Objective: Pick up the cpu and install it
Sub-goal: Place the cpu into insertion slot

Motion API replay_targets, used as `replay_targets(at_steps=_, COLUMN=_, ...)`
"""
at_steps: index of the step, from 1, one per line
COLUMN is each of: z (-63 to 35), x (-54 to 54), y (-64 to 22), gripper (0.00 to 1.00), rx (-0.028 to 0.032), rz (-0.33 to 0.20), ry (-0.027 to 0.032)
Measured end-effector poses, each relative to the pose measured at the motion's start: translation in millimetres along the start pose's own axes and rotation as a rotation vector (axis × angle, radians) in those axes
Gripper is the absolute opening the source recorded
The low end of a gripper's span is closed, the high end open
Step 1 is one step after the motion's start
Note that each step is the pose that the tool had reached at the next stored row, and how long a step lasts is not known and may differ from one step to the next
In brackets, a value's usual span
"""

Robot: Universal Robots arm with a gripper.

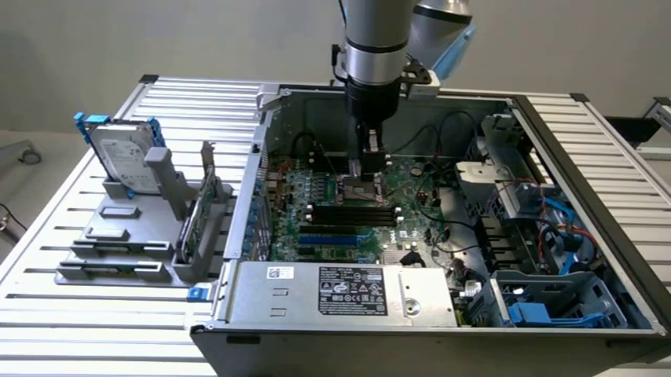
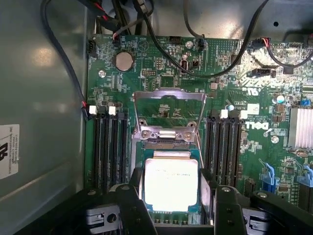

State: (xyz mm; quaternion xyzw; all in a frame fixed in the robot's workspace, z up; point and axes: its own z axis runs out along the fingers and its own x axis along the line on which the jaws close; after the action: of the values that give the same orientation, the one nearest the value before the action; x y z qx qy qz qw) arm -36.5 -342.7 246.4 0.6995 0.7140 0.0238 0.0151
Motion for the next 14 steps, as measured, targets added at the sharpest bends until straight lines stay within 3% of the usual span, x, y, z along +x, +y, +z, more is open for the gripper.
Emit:
replay_targets(at_steps=6, z=8.7, x=0.0, y=-4.6, gripper=0.55, rx=0.0012, rz=0.028, ry=-0.0081)
replay_targets(at_steps=10, z=11.0, x=0.6, y=-7.2, gripper=0.55, rx=0.0014, rz=0.052, ry=-0.0101)
replay_targets(at_steps=12, z=11.8, x=0.7, y=-7.9, gripper=0.55, rx=0.0013, rz=0.064, ry=-0.0104)
replay_targets(at_steps=14, z=12.5, x=0.6, y=-8.0, gripper=0.55, rx=0.0017, rz=0.07, ry=-0.0041)
